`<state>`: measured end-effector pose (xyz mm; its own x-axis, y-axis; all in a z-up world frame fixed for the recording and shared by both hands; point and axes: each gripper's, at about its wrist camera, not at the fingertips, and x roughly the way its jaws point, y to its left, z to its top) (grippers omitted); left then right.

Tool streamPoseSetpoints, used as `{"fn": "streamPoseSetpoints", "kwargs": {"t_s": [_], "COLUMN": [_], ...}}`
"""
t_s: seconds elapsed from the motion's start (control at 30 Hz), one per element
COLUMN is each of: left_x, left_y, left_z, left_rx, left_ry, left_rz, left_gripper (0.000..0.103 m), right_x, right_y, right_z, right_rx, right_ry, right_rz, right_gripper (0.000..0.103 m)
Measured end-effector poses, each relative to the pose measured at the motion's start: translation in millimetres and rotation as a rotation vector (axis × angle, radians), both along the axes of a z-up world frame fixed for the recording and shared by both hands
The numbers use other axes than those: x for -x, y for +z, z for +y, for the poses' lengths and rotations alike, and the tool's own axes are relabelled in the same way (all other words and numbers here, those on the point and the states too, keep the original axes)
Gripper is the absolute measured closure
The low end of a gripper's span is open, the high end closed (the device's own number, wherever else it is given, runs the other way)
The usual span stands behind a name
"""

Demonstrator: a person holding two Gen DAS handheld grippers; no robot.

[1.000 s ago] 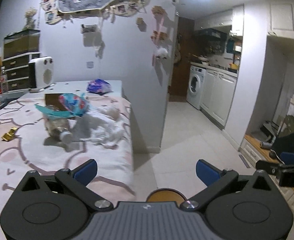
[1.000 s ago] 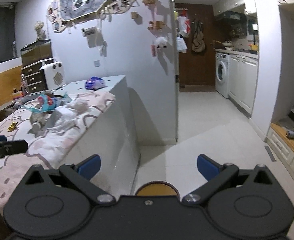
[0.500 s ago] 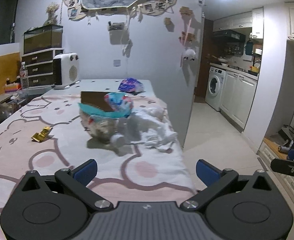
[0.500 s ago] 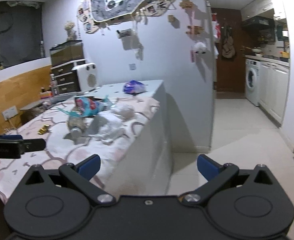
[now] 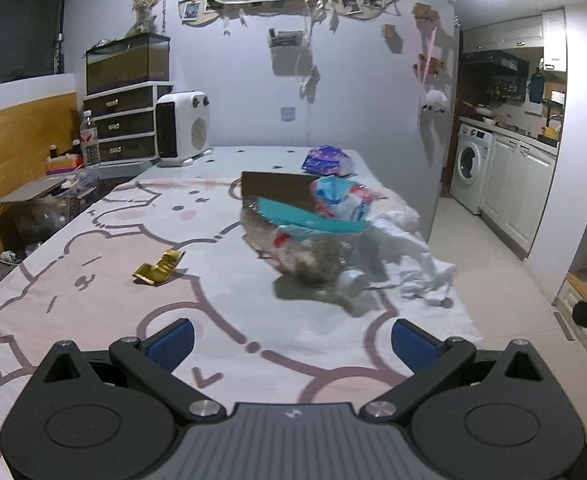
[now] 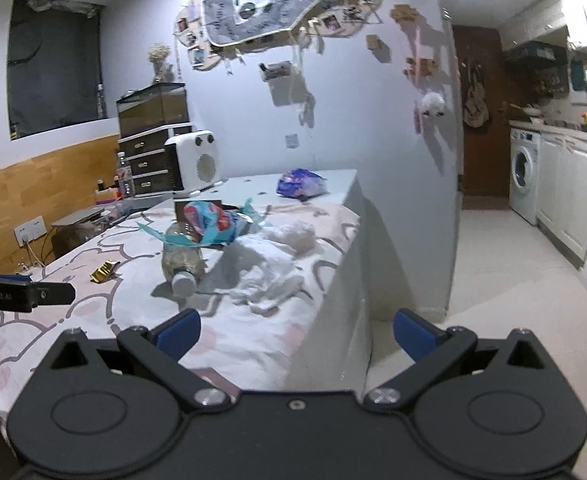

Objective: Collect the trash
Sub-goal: 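Grasp the gold wrapper with the left tool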

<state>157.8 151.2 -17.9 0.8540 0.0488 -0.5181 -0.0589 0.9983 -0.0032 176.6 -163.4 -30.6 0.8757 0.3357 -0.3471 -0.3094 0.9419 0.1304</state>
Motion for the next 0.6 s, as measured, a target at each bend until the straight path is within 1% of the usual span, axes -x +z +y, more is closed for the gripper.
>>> {"fn": "streamPoseSetpoints", "kwargs": {"t_s": [0.17, 0.23, 0.33, 0.37, 0.43, 0.5, 0.6], "left_x": [-5.9, -9.4, -17.5, -20.9, -28.6, -39.8, -57.8], "left_y": [-3.7, -3.7, -3.4, -3.4, -3.6, -5.5, -10.9], "left_z": [28.4, 42.6, 65.9, 73.9, 88.0, 102.6, 120.8], "left_rx": [-0.009, -0.015, -0.019, -0.020, -0.023, -0.023, -0.003], "left_ry": [0.021, 0.031, 0.048, 0.051, 0.050, 0.041, 0.014], "left_rz": [0.018, 0.019, 0.021, 0.021, 0.024, 0.031, 0.051], "left_gripper": [0.000, 0.000, 0.000, 0.000, 0.000, 0.000, 0.000], "right_x": [-19.6, -31.0, -44.2, -50.0, -61.6, -73.2, -86.2], "right_y": [4.8, 7.5, 9.1, 8.8, 7.7, 5.8, 1.8], "right_z": [33.2, 48.3, 68.2, 75.0, 86.8, 100.2, 119.4], "right_rx": [0.005, 0.009, 0.023, 0.026, 0.011, 0.007, 0.026], "right_ry": [0.074, 0.081, 0.069, 0.079, 0.112, 0.127, 0.131], "right_rz": [0.010, 0.022, 0.013, 0.017, 0.033, 0.043, 0.044], "right_gripper": [0.000, 0.000, 0.000, 0.002, 0.008, 0.008, 0.013]}}
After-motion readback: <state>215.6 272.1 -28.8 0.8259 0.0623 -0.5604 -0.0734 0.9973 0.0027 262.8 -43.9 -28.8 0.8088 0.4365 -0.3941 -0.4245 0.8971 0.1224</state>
